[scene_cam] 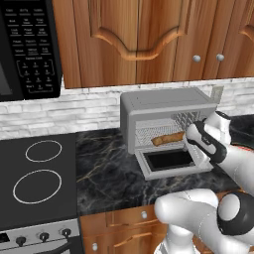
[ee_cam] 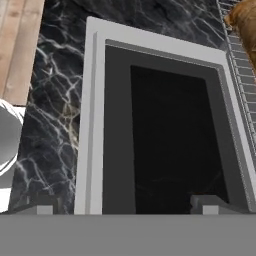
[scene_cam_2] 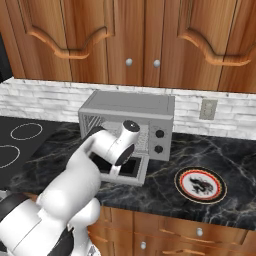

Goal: Pull the toaster oven rack outwards. Pick up the baguette from the plate and place it on the toaster oven rack. Close the toaster oven door fully and set the temperature to the lowest setting.

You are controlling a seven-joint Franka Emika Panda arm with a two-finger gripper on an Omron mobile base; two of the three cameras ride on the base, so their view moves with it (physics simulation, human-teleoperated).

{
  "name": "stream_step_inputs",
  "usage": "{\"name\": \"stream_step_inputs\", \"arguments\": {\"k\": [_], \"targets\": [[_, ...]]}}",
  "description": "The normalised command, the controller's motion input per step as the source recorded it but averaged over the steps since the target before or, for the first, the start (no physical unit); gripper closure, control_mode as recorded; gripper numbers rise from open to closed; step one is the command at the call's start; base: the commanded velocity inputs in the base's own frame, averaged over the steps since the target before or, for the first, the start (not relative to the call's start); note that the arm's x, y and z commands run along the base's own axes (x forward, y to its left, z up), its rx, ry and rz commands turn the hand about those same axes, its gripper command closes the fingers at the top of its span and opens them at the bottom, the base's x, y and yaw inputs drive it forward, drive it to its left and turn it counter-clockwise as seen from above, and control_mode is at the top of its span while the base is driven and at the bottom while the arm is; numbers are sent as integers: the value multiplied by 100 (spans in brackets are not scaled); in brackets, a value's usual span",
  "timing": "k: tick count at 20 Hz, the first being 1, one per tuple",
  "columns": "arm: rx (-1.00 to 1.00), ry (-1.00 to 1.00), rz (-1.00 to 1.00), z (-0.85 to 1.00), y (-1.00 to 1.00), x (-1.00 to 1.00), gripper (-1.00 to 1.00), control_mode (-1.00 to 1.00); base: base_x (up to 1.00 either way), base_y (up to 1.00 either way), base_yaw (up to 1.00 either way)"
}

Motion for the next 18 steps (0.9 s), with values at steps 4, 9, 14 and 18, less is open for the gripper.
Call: {"name": "stream_step_inputs", "arguments": {"k": [4,9,14,18], "targets": [[0,-1,0,-8,0,24,-100,-100,0,0,0],[0,0,0,-11,0,27,-100,-100,0,0,0],[0,0,0,-7,0,27,-100,-100,0,0,0],[0,0,1,-1,0,32,-100,-100,0,0,0]]}}
